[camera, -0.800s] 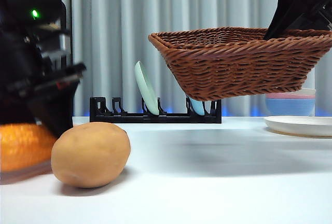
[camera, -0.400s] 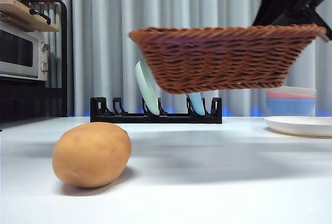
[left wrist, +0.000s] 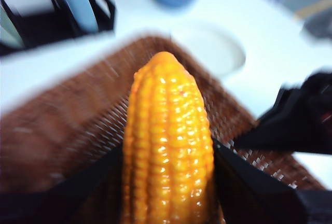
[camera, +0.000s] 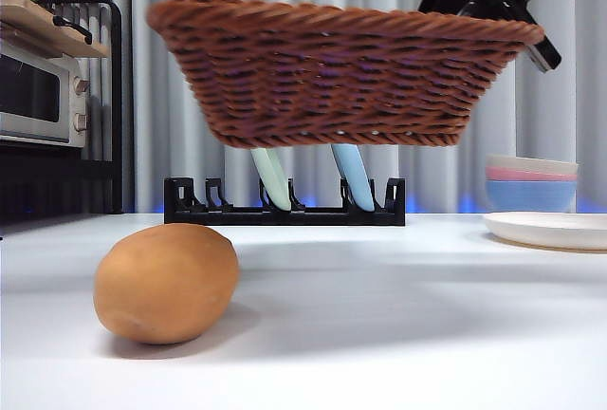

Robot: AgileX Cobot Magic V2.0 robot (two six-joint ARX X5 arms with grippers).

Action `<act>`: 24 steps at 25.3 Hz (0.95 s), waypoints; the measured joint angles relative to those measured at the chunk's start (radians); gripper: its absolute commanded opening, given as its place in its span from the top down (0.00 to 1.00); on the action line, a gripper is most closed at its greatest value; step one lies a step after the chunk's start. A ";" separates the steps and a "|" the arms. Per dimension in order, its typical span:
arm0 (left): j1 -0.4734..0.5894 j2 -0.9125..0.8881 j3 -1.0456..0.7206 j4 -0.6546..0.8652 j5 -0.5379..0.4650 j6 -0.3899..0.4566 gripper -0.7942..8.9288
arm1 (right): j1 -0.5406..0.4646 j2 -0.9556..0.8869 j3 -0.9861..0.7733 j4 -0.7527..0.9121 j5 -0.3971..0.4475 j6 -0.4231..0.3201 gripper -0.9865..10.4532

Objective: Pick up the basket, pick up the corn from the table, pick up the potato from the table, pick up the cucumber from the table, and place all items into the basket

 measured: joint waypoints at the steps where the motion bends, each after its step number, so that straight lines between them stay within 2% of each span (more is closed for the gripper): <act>1: -0.016 0.033 0.000 0.000 0.000 0.000 0.93 | 0.007 0.000 0.000 0.002 0.000 0.005 0.92; 7: -0.082 0.145 0.000 0.000 -0.043 0.001 0.91 | 0.010 0.000 0.000 0.007 0.000 0.027 0.92; 8: -0.090 0.155 0.000 0.000 -0.045 0.002 0.85 | 0.010 0.000 0.000 0.006 0.000 0.030 0.92; 10: -0.103 0.159 0.000 0.002 -0.047 0.002 0.47 | 0.009 0.000 0.000 0.006 0.000 0.033 0.92; 11: -0.108 0.155 0.000 0.002 -0.048 0.002 0.39 | 0.009 0.000 0.000 0.006 0.000 0.034 0.92; 18: -0.108 0.154 0.039 -0.014 -0.047 0.002 0.40 | 0.009 0.000 0.000 0.006 0.007 0.034 0.92; 21: -0.108 0.152 0.121 -0.124 -0.044 0.001 0.40 | 0.008 0.000 0.000 0.007 0.009 0.033 0.92; 24: -0.115 0.108 0.250 -0.241 -0.044 0.013 0.40 | 0.000 0.000 0.000 0.006 0.063 0.022 0.92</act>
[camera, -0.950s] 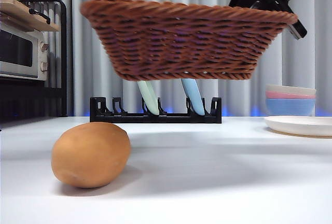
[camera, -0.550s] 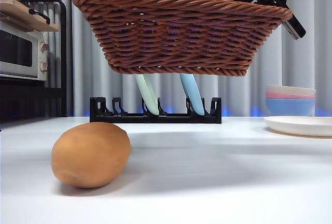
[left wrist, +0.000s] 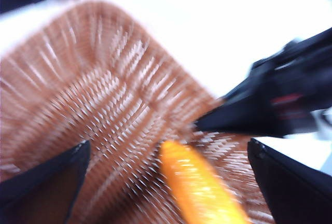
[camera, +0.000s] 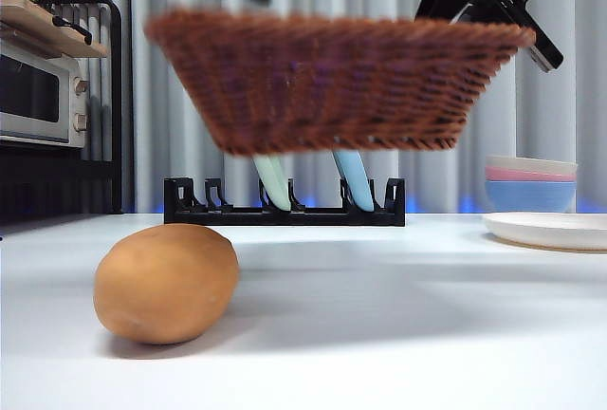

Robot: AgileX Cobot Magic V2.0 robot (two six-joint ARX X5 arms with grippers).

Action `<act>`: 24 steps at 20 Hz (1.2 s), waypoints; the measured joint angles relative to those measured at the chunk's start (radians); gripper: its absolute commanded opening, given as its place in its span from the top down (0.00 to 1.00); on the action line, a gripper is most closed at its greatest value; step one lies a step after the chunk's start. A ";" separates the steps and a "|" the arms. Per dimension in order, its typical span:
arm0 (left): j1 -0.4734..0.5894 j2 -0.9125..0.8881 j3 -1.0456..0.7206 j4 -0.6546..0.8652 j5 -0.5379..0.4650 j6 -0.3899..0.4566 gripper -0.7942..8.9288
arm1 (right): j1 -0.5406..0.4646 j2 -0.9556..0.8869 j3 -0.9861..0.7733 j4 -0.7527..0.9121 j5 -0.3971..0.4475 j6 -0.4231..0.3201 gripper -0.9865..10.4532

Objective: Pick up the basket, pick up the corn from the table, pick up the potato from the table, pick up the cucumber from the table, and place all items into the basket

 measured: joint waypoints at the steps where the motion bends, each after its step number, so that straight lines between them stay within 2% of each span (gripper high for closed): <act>1: -0.007 -0.030 0.051 -0.039 0.000 0.011 0.40 | -0.010 0.000 0.000 0.000 0.005 -0.004 0.92; 3: -0.020 -0.107 0.157 -0.119 0.000 0.032 0.40 | -0.047 0.000 0.000 0.002 0.005 -0.015 0.92; 6: -0.026 -0.229 0.226 -0.263 -0.026 0.049 0.40 | -0.108 0.000 0.000 0.001 -0.007 -0.027 0.92; 8: -0.026 -0.285 0.225 -0.419 -0.112 0.050 0.40 | -0.151 0.000 0.000 0.008 -0.010 -0.027 0.92; 11: -0.025 -0.298 0.215 -0.616 -0.312 0.034 0.40 | -0.207 0.000 0.000 0.031 -0.026 -0.029 0.92; 17: -0.026 -0.284 0.070 -0.591 -0.365 -0.032 0.40 | -0.261 0.000 0.000 0.054 -0.066 -0.029 0.92; 22: -0.022 -0.266 -0.159 -0.433 -0.362 -0.069 0.40 | -0.283 0.000 0.000 0.054 -0.098 -0.029 0.92; 24: -0.010 -0.239 -0.246 -0.352 -0.329 -0.076 0.40 | -0.285 0.000 0.000 0.055 -0.106 -0.029 0.92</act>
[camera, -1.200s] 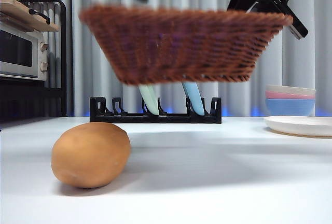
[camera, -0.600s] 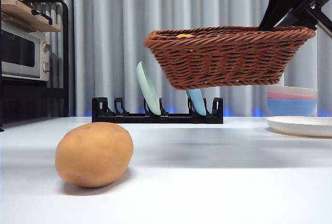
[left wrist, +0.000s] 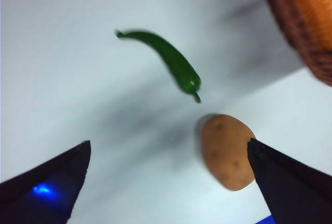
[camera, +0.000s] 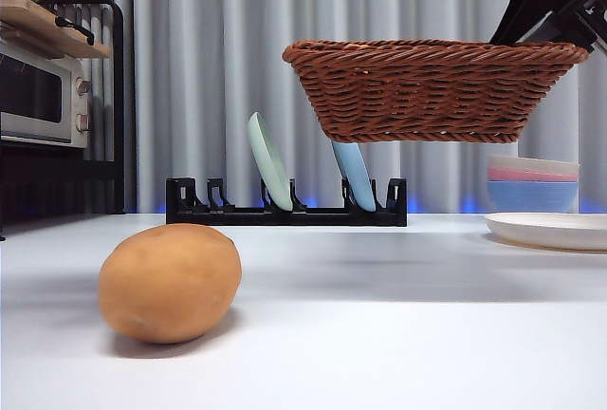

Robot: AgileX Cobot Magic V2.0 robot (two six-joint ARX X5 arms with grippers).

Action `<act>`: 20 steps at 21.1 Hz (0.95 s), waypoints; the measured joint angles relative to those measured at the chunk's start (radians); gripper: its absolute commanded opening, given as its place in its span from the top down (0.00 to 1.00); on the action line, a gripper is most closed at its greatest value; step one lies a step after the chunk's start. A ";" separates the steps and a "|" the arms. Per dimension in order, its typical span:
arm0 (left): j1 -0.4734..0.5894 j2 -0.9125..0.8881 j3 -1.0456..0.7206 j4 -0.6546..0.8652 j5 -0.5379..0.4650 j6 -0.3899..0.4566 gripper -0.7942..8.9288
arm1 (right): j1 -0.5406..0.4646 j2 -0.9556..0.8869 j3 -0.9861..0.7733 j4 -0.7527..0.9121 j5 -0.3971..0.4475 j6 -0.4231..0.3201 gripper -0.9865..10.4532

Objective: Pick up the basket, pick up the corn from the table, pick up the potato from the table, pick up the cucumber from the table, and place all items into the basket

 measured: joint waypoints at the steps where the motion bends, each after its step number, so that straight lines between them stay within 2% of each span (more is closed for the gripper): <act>1: 0.007 0.020 -0.039 0.040 0.038 -0.004 0.40 | 0.000 0.000 0.000 0.000 -0.002 0.000 0.92; 2: -0.293 0.121 -0.020 -0.198 -0.139 -0.158 0.34 | -0.043 0.066 0.000 0.038 -0.053 0.019 0.92; 6: -0.273 0.123 -0.150 0.051 -0.022 -0.178 0.34 | -0.043 0.066 0.000 0.039 -0.058 0.010 0.92; 9: -0.236 0.139 -0.204 0.169 0.067 -0.183 0.34 | -0.043 0.066 0.000 0.039 -0.058 0.007 0.92; 14: -0.148 0.186 -0.224 0.198 0.081 -0.174 0.34 | -0.043 0.066 0.000 0.026 -0.058 -0.002 0.92; 20: -0.066 0.244 -0.224 0.248 0.170 -0.140 0.34 | -0.043 0.066 0.000 0.023 -0.058 -0.014 0.92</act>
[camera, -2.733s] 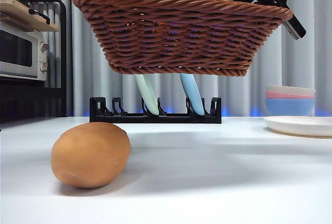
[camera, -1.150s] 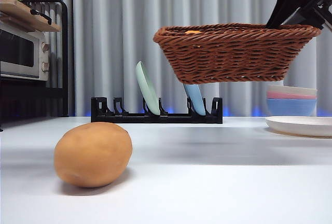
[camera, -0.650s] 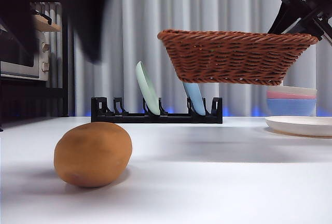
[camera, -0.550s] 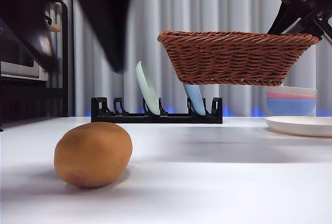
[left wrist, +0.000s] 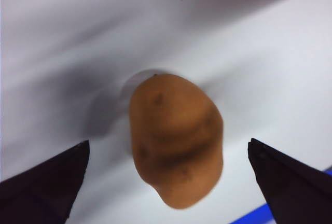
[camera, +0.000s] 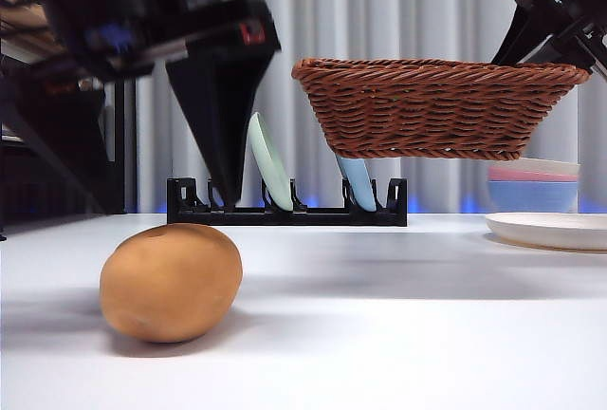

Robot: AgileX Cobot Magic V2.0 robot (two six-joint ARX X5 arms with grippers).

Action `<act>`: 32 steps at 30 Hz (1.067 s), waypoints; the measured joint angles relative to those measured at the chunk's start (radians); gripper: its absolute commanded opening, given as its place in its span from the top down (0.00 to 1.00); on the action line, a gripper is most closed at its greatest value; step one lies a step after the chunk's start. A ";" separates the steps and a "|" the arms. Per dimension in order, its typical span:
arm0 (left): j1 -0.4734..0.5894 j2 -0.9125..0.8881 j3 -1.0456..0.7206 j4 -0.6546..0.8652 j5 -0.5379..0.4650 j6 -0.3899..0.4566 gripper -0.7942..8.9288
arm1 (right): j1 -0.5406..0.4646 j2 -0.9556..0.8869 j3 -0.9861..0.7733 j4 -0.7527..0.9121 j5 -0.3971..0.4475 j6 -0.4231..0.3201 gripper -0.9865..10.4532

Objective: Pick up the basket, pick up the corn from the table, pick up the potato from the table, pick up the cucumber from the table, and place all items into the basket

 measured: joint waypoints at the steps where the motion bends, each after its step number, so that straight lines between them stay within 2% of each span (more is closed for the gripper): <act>1: 0.001 0.010 0.000 0.003 0.000 0.004 0.34 | 0.000 0.000 0.000 0.000 0.000 -0.001 0.92; 12: 0.001 0.164 0.000 0.074 0.026 0.056 0.34 | 0.000 0.000 0.000 0.000 0.000 -0.002 0.92; 14: 0.001 0.181 0.000 0.080 0.026 0.063 0.49 | 0.000 0.000 0.000 0.000 0.000 -0.002 0.92; 16: 0.001 0.189 0.000 0.088 0.026 0.077 0.84 | 0.000 0.000 0.000 0.001 0.000 -0.002 0.92; 17: 0.000 0.190 0.000 0.093 0.025 0.087 0.94 | 0.000 0.000 0.000 0.000 0.000 -0.002 0.92; 21: 0.001 0.188 0.000 0.087 0.026 0.126 0.93 | 0.000 0.000 0.000 0.001 0.001 -0.003 0.92; 25: -0.002 0.148 -0.002 -0.023 -0.030 0.163 0.93 | 0.000 0.000 0.000 0.001 0.001 -0.003 0.92; 28: -0.010 0.036 -0.002 -0.062 -0.073 0.169 0.93 | 0.000 0.000 0.000 0.000 0.002 -0.003 0.92; 32: -0.033 -0.208 0.021 -0.119 -0.026 0.160 0.93 | 0.000 0.000 0.000 0.001 0.003 -0.002 0.92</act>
